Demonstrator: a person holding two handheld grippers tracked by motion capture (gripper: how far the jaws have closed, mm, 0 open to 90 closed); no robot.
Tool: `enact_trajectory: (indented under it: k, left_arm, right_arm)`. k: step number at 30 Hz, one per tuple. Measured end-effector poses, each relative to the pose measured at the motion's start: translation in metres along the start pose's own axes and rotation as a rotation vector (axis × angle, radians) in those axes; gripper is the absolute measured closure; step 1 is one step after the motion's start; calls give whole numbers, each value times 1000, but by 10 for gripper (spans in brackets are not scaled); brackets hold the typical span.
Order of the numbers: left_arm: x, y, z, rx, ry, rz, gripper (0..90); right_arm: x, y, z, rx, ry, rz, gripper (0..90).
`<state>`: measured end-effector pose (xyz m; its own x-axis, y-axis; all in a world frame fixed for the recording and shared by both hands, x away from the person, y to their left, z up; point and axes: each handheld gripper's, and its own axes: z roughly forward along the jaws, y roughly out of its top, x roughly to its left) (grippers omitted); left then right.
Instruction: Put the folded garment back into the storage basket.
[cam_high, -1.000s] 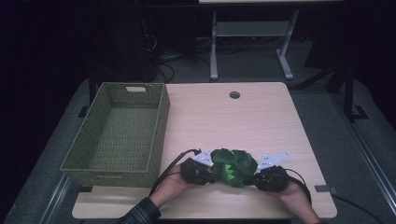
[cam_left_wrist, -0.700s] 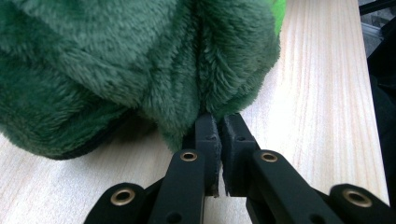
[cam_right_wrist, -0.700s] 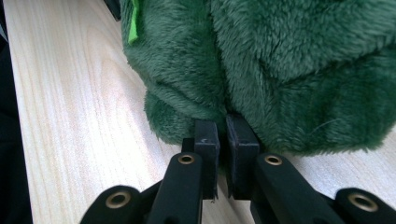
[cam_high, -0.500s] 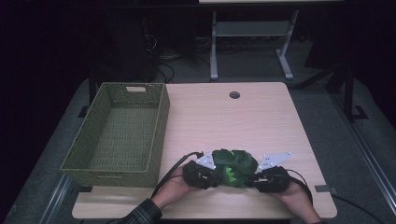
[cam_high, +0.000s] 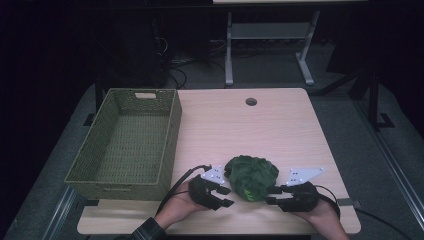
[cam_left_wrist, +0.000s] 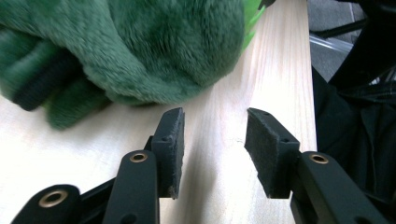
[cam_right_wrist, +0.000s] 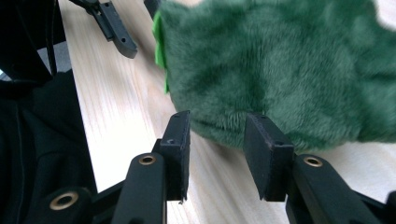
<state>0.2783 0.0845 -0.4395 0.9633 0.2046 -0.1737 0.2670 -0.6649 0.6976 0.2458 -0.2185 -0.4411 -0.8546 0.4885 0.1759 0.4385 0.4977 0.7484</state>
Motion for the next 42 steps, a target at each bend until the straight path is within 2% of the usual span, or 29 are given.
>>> enact_trajectory:
  k: [3,6,10,12,15,17,18,22,25,28,31,35,38,42]
  left_arm:
    - [2,6,-8,-31,19,7,620]
    - [8,16,-14,-62,39,6,702]
    - [16,26,-9,-62,66,8,781]
    - [20,28,-2,-41,79,1,805]
    - [27,28,12,17,124,-10,829]
    - [32,26,19,45,129,-21,839]
    - [33,26,23,48,134,-33,841]
    - [38,24,30,68,144,-38,849]
    - [37,24,35,81,152,-31,849]
    - [36,24,39,116,163,9,849]
    - [36,24,37,110,161,-2,840]
    - [32,23,26,72,141,-35,813]
    - [27,21,15,53,120,-42,815]
    - [19,19,6,45,86,-45,835]
  right_arm:
    - [0,4,-7,-31,-12,-9,633]
    - [-4,8,-11,-53,-35,-5,707]
    - [-11,12,-8,-38,-63,5,815]
    - [-15,12,-2,-13,-76,11,842]
    - [-20,10,5,16,-84,12,856]
    - [-23,7,11,45,-85,21,864]
    - [-24,6,14,52,-84,29,870]
    - [-28,4,23,84,-88,29,877]
    - [-28,4,27,85,-85,22,881]
    - [-28,3,33,106,-83,16,891]
    - [-27,2,36,121,-84,12,891]
    - [-27,1,28,122,-102,15,881]
    - [-32,-2,16,102,-108,41,882]
    - [-43,0,-4,50,-146,57,887]
